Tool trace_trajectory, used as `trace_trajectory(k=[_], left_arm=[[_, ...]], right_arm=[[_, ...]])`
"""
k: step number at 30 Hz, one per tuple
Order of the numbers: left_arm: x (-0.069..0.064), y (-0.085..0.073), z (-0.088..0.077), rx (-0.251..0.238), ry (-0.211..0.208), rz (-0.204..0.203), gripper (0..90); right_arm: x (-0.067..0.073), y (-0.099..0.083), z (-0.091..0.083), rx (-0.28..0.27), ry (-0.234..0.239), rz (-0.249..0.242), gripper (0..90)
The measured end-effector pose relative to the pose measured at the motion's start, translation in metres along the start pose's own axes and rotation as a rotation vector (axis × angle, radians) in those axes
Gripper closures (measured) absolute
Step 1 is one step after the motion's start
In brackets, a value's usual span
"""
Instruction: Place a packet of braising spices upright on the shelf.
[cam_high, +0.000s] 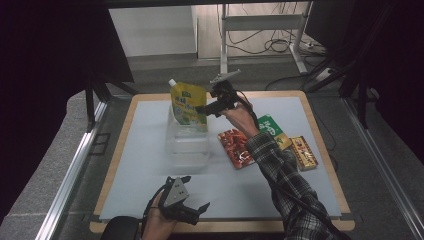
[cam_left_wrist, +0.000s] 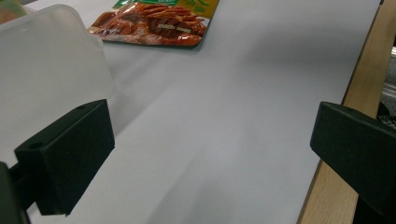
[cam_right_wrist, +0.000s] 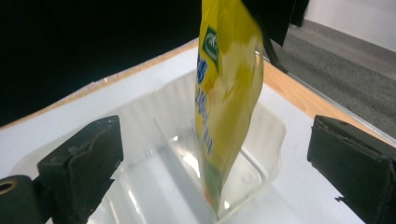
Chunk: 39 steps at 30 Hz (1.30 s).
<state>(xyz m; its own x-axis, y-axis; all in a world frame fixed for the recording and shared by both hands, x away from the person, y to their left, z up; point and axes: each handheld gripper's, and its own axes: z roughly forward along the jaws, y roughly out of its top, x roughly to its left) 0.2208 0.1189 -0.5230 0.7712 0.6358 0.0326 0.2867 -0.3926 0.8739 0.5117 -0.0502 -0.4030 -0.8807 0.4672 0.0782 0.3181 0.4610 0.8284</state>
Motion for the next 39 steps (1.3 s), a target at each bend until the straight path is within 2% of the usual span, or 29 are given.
trace_trajectory(k=[10, 18, 23, 26, 39], left_arm=[[-0.001, 0.0, 0.001, -0.002, -0.004, 0.0, 0.0], [-0.003, 0.0, 0.001, -0.01, -0.011, 0.011, 0.0], [-0.003, 0.0, 0.002, -0.011, -0.015, 0.016, 0.0], [-0.004, 0.0, 0.002, -0.01, -0.018, 0.02, 0.0], [-0.005, 0.0, 0.003, -0.007, -0.015, 0.033, 0.0]], right_arm=[[0.004, -0.017, -0.014, 0.026, -0.023, -0.02, 3.1], [0.006, -0.031, -0.026, 0.05, -0.02, -0.023, 3.2], [0.01, -0.039, -0.034, 0.059, -0.014, -0.043, 3.2], [0.011, -0.045, -0.04, 0.059, -0.01, -0.032, 3.2], [0.005, -0.075, -0.074, 0.07, -0.051, -0.009, 3.2]])
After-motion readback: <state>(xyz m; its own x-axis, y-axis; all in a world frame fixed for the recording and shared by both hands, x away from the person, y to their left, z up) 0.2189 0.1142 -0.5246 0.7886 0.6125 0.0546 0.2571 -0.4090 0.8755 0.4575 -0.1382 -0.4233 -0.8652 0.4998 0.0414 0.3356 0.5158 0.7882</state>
